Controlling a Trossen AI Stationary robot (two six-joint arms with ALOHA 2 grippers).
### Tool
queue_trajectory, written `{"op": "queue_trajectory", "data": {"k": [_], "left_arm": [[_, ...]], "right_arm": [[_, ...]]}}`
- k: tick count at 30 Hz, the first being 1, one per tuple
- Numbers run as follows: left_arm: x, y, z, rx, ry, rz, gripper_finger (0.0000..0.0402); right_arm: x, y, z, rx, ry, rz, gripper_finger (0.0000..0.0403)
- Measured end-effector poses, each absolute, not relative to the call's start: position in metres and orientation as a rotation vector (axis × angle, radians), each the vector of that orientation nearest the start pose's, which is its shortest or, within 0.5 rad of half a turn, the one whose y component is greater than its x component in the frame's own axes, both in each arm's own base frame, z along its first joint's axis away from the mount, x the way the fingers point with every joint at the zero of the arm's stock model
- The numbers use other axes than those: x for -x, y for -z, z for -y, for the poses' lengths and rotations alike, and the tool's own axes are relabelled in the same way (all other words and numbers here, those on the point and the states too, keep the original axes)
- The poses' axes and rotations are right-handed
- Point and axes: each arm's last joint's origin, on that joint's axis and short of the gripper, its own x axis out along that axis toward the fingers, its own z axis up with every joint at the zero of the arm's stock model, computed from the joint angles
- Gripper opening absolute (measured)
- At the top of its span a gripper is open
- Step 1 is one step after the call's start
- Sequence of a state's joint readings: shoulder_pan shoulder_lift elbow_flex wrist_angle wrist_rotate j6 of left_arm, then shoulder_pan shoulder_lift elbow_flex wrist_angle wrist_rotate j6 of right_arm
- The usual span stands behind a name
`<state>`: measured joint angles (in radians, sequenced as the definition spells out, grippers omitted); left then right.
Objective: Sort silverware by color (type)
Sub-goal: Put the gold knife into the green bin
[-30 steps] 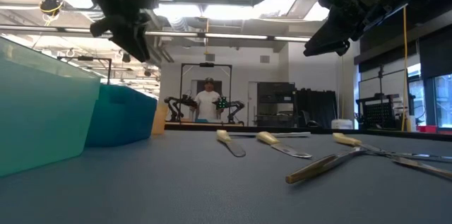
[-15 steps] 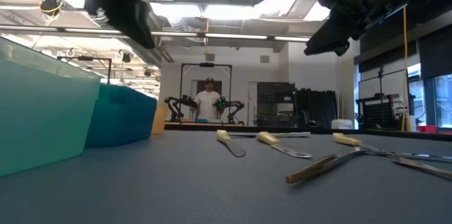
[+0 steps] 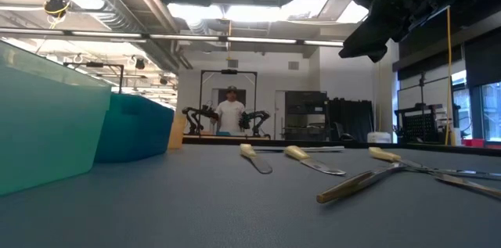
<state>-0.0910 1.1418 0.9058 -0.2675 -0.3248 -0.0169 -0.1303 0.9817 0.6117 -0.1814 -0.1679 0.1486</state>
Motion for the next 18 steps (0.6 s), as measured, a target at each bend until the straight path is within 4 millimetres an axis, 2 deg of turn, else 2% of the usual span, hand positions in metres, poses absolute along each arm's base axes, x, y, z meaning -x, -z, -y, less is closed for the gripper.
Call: {"op": "queue_trajectory", "data": {"k": [4,18], "left_arm": [[-0.256,-0.302,0.022,0.003,-0.22,-0.396,0.0124],[-0.292,-0.294,0.05,0.048,-0.134,-0.21,0.0124]], "right_arm": [[-0.204,-0.24,0.022,-0.227,0.004,-0.548,0.0129],[-0.204,-0.24,0.022,-0.226,0.005,-0.548,0.0129]]}}
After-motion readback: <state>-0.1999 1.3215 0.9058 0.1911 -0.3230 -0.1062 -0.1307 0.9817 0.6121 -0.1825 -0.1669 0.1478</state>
